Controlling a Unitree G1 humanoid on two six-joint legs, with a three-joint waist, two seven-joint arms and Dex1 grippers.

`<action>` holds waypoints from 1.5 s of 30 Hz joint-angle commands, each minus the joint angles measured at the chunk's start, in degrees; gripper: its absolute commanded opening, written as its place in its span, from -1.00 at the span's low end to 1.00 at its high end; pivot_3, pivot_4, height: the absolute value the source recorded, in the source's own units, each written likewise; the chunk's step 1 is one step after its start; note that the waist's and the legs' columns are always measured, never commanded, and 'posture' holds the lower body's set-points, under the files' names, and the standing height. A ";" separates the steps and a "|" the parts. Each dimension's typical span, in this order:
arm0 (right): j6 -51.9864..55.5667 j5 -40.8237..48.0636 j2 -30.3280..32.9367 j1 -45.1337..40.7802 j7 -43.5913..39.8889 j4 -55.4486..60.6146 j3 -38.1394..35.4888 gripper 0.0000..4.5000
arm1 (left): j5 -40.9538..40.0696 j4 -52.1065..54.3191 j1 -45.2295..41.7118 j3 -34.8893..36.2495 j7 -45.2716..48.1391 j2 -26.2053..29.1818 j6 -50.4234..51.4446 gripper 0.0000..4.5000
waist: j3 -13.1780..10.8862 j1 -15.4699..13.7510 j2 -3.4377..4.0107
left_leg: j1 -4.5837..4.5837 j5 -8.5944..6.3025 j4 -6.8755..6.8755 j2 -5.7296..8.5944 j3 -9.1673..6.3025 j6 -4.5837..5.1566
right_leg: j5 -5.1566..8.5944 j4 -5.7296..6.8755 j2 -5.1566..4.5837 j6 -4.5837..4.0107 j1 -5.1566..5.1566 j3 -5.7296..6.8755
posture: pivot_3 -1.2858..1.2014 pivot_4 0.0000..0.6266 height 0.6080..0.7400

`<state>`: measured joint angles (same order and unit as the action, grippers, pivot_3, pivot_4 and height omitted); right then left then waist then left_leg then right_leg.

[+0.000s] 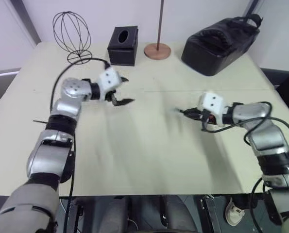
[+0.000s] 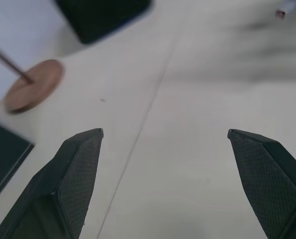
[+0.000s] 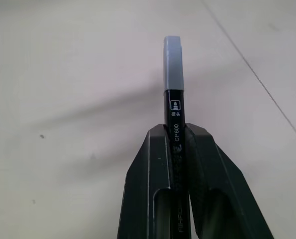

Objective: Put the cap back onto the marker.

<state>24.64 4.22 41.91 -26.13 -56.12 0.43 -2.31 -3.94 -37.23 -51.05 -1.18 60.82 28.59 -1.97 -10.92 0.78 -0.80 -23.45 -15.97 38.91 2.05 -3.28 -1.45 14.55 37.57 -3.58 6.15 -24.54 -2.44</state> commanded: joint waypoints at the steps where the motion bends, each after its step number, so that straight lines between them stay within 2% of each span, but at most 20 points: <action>1: 5.72 1.34 -0.47 5.01 7.73 4.66 -7.29 -1.00 | -7.87 17.01 8.25 7.58 -9.27 -1.55 14.70 0.87 | 0.00 -0.01 0.00 | 0.00 0.00 0.00 -0.01 0.00 0.00 | 0.00 0.01 -0.01 0.00 0.00 -0.01 | 0.03 -0.52 1.00; 4: 7.74 0.53 -1.87 9.24 13.81 5.31 -10.00 -1.00 | -13.01 31.78 16.17 13.03 -20.78 -6.58 25.81 0.87 | 0.01 -0.28 -0.01 | 0.00 0.00 0.04 -0.02 -0.05 0.00 | 0.00 0.06 -0.06 0.00 0.00 -0.02 | 0.03 -0.52 1.00; 6: 7.58 0.36 -2.98 10.23 17.10 4.45 -10.64 -1.00 | -14.27 39.58 20.74 13.60 -25.48 -9.00 30.31 0.87 | 0.01 -0.17 -0.01 | -0.02 0.00 0.12 0.01 -0.03 0.00 | 0.00 0.10 -0.10 0.01 0.01 -0.03 | 0.03 -0.52 1.00; 11: 5.37 0.53 -4.59 10.22 22.11 0.41 -10.75 -1.00 | -16.28 49.52 27.35 13.61 -33.09 -12.22 37.28 0.87 | 0.03 -0.13 0.01 | 0.09 0.01 0.12 0.02 -0.01 -0.04 | -0.01 0.24 -0.07 0.01 0.03 -0.04 | 0.03 -0.52 1.00; 16: 2.98 1.19 -5.43 8.25 24.73 -4.26 -10.80 -0.04 | -14.75 53.29 32.62 10.43 -34.11 -10.62 37.15 0.89 | 0.03 -0.07 0.02 | 0.12 0.01 0.11 0.03 0.03 -0.04 | -0.01 0.24 -0.05 0.01 0.07 -0.06 | 0.03 -0.52 1.00; 19: 2.32 1.36 -5.19 7.65 25.22 -5.07 -10.53 0.69 | -15.48 53.25 32.98 10.57 -35.08 -10.54 37.02 0.89 | 0.03 -0.17 0.02 | 0.12 0.02 0.11 0.03 0.02 -0.05 | 0.00 0.24 -0.04 0.00 0.07 -0.04 | 0.03 -0.52 1.00; 20: 2.37 1.64 -5.18 7.15 25.61 -5.01 -10.97 0.73 | -15.31 53.10 33.13 10.49 -35.24 -10.39 36.78 0.89 | 0.04 -0.17 0.03 | 0.12 0.02 0.11 0.03 0.02 -0.05 | 0.00 0.24 -0.05 0.00 0.08 -0.04 | 0.03 -0.52 1.00; 21: 2.63 2.64 -5.03 6.45 25.78 -4.10 -12.14 0.97 | -15.33 52.98 33.25 10.60 -35.45 -10.25 36.65 0.89 | 0.04 -0.13 0.03 | 0.13 0.02 0.12 0.05 0.02 -0.05 | 0.00 0.23 -0.06 0.00 0.10 -0.04 | 0.03 -0.52 1.00; 29: 10.44 11.67 -3.03 5.99 25.28 10.23 -19.08 0.97 | -16.03 53.22 36.41 11.96 -35.90 -8.68 36.10 0.89 | 0.04 -0.11 0.05 | 0.12 0.02 0.10 0.03 0.01 -0.05 | 0.00 0.21 -0.05 0.00 0.10 -0.05 | 0.03 -0.52 1.00; 33: 16.31 13.05 -3.97 6.70 28.97 17.04 -19.69 0.97 | -16.17 53.28 38.36 11.67 -36.04 -8.58 35.46 0.89 | 0.04 -0.11 0.05 | 0.12 0.01 0.09 0.01 0.00 -0.04 | 0.00 0.21 -0.05 -0.01 0.10 -0.04 | 0.03 -0.52 1.00; 40: 18.41 12.86 -3.97 6.92 31.37 18.90 -18.12 0.97 | -15.83 52.24 38.42 10.50 -37.08 -10.20 34.19 0.89 | 0.04 -0.21 0.05 | 0.12 0.01 0.09 0.04 0.00 -0.03 | 0.00 0.16 -0.08 0.00 0.13 -0.03 | 0.03 -0.52 1.00; 45: 18.86 14.04 -4.43 8.07 31.61 20.06 -18.39 0.97 | -16.02 51.41 37.33 12.21 -38.31 -9.97 34.15 0.89 | 0.04 -0.15 0.05 | 0.12 0.01 0.09 0.03 0.00 -0.03 | 0.00 0.16 -0.07 0.00 0.13 -0.03 | 0.03 -0.52 1.00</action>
